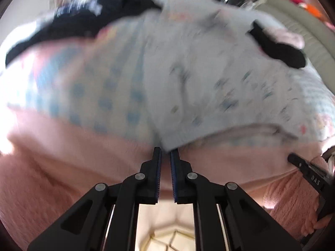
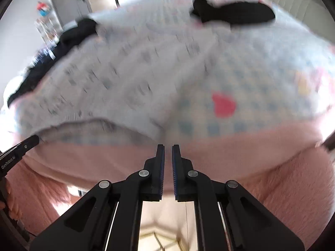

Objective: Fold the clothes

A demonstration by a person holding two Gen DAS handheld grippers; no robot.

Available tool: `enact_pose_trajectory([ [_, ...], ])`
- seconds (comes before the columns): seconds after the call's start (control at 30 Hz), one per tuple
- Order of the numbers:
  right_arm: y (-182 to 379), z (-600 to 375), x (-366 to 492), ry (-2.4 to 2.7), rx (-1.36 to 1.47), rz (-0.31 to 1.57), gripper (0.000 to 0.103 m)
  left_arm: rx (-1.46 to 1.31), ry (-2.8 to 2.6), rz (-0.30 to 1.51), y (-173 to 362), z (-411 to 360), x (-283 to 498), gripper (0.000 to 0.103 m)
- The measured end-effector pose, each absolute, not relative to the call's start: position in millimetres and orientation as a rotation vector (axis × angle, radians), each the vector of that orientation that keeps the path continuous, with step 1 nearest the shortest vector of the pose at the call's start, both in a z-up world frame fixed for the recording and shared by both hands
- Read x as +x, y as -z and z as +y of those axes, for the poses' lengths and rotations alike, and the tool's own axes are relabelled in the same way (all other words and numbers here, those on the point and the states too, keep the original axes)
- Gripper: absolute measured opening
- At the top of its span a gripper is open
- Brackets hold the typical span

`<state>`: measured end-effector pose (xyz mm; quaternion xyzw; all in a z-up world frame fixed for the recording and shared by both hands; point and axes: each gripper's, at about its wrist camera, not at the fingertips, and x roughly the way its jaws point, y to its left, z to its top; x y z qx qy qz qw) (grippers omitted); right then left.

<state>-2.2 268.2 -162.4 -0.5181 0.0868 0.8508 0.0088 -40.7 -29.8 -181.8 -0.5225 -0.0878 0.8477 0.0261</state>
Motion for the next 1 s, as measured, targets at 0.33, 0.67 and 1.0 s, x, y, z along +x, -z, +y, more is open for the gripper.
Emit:
enact_pose_trajectory([
  [0.33,127,321,-3,-2.696,-1.486,0.539,0.008,-1.328,-2.424,-0.260,138,21,-49,0.012],
  [0.67,120,350,-39,-2.716,-1.476,0.576,0.016,-1.259,-2.141,-0.105,127,185,-108,0.049],
  [1.0,137,362,-40,-2.701,-1.519,0.657,0.017,-1.361,-2.216,-0.080,149,178,-115,0.024],
])
